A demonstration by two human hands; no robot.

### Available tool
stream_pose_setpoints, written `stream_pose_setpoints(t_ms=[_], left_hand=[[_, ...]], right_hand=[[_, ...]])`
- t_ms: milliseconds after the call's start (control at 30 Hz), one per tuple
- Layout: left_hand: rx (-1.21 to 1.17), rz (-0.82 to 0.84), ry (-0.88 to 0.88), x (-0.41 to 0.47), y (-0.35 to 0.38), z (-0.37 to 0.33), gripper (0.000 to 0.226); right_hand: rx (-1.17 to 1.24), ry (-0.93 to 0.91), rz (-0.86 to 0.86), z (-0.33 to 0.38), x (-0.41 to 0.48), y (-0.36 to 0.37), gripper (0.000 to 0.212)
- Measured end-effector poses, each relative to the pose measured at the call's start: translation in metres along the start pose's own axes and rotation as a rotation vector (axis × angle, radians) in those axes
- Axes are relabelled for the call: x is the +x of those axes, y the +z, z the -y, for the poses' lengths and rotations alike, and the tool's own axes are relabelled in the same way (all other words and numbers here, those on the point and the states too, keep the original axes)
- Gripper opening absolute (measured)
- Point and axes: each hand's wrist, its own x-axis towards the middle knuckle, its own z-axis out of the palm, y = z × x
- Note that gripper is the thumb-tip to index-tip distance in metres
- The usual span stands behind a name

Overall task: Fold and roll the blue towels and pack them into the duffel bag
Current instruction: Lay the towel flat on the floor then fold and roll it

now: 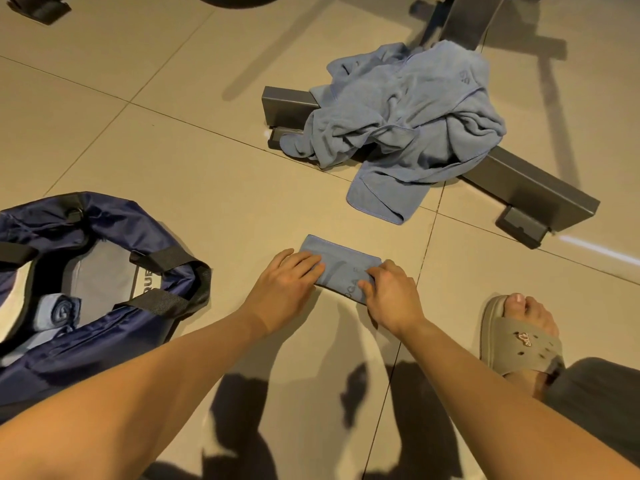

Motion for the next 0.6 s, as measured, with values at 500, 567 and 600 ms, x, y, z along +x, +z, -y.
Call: stream_pose_setpoints(t_ms=[500, 567, 600], left_hand=[[-0.013, 0.172, -0.126, 0.034, 0.003, 0.0, 0.054], [-0.01, 0.25, -0.146, 0.041, 0.001, 0.004, 0.056], [-0.024, 0.285, -0.165, 0.046, -0.001, 0.006, 0.053]], right_hand=[[-0.038, -0.091, 0.0, 0.003, 0.011, -0.003, 0.024], [-0.029, -0.075, 0.066, 0.002, 0.021, -0.01, 0.025], [-0.022, -0.065, 0.112, 0.001, 0.026, -0.014, 0.027]])
